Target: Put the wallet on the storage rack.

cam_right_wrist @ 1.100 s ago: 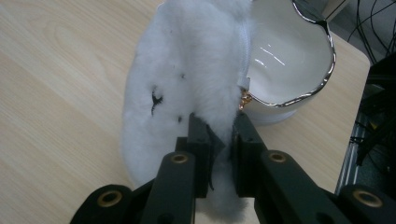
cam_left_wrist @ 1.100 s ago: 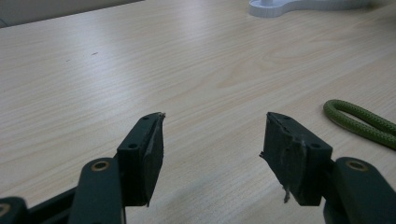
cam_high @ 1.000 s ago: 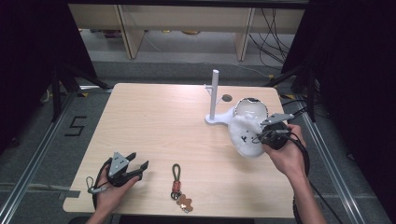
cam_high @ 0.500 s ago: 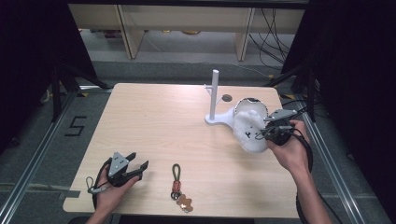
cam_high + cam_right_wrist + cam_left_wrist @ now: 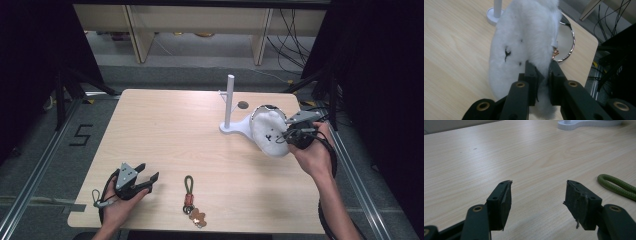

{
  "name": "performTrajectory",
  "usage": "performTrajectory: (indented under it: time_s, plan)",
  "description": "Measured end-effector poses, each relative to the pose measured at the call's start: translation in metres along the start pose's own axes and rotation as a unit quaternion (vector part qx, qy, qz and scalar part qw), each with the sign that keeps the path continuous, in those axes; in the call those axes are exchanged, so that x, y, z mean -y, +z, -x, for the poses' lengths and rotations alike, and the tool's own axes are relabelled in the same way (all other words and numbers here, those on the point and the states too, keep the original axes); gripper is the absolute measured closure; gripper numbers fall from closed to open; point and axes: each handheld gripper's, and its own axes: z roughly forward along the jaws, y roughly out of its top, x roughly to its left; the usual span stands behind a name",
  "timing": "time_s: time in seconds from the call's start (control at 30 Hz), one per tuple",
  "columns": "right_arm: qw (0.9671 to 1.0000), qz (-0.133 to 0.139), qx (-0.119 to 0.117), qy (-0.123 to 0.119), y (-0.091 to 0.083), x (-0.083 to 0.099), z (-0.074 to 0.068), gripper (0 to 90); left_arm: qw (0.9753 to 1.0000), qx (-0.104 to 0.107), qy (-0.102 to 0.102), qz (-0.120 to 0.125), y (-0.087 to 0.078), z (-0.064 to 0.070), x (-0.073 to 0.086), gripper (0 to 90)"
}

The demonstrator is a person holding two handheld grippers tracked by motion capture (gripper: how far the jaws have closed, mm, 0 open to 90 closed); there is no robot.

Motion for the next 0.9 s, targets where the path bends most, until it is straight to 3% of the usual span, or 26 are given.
performTrajectory:
  time_s: [0.17,0.2,0.47,0.57,0.7,0.73,0.8,0.9]
  plan:
    - [1.0000,0.004,0.003,-0.005,0.002,-0.001,0.004,81.3,1.0000,0.000,0.000,0.000,0.000,0.000,0.000,37.4]
    - [1.0000,0.003,0.001,0.005,0.002,-0.002,0.005,81.4,1.0000,0.000,-0.001,0.000,0.000,0.000,0.000,37.4]
    - [0.9999,0.007,0.009,0.000,0.001,-0.009,0.010,81.3,1.0000,-0.001,-0.001,-0.001,0.000,0.000,0.000,37.4]
    - [0.9999,0.007,0.011,0.008,0.000,-0.014,0.011,81.3,1.0000,-0.001,-0.001,-0.001,0.000,0.000,0.000,37.4]
    - [0.9997,0.015,0.016,-0.008,0.003,-0.021,0.017,81.3,1.0000,0.002,-0.002,0.002,0.001,0.000,0.000,37.4]
    - [0.9998,0.011,0.013,0.001,0.003,-0.022,0.017,81.3,1.0000,0.002,-0.002,0.003,0.001,-0.001,0.000,37.4]
    - [0.9997,0.017,0.017,-0.008,0.006,-0.025,0.020,81.3,1.0000,0.000,-0.003,0.001,0.000,-0.001,0.000,37.3]
    - [0.9998,0.014,0.015,0.001,0.010,-0.029,0.021,81.3,1.0000,0.000,-0.003,0.000,0.000,-0.001,0.000,37.3]
